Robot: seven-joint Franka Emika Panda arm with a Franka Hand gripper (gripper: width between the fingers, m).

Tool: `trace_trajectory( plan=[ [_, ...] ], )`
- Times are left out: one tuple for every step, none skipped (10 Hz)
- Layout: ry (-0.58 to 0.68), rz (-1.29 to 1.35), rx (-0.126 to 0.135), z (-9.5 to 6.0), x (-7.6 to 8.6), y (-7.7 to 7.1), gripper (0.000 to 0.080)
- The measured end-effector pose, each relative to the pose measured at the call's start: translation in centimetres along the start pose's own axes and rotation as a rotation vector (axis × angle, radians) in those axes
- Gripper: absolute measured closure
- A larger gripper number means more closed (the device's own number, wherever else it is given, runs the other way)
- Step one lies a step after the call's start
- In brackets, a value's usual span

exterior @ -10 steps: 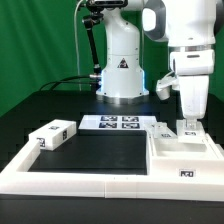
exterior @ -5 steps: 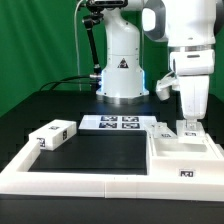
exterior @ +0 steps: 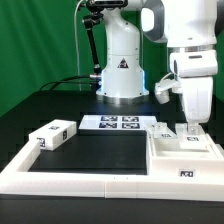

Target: Assemble cabinet

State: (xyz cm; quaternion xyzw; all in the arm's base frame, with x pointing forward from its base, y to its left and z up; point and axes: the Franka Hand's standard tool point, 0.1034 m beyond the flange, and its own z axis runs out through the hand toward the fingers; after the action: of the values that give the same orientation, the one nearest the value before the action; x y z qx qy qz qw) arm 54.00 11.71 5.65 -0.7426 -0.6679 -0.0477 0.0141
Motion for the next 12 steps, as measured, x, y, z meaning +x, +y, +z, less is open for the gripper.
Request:
trace_trajectory(
  plan=[
    [0.003,0.006,-0.003,0.0,0.0,0.9,0.0729],
    [0.009,0.011,-0.012,0.1,0.1,1.8,0.0729],
    [0.013,0.015,-0.019,0.1,0.2,2.8,0.0729],
    [0.017,0.018,-0.023,0.1,0.4,3.8,0.0729],
    [0.019,0.019,-0.025,0.1,0.5,4.4,0.0729],
    [0.021,0.013,-0.029,0.1,0.5,4.6,0.0729],
    [0.025,0.008,-0.036,0.1,0.5,4.8,0.0728],
    [0.027,0.004,-0.039,0.2,0.5,5.0,0.0727],
    [0.027,0.005,-0.038,0.1,0.6,5.0,0.0727],
    [0.024,0.011,-0.032,0.1,0.6,5.0,0.0725],
    [0.023,0.010,-0.032,0.1,0.6,4.9,0.0725],
    [0.022,0.009,-0.031,0.1,0.6,4.9,0.0725]
  ],
)
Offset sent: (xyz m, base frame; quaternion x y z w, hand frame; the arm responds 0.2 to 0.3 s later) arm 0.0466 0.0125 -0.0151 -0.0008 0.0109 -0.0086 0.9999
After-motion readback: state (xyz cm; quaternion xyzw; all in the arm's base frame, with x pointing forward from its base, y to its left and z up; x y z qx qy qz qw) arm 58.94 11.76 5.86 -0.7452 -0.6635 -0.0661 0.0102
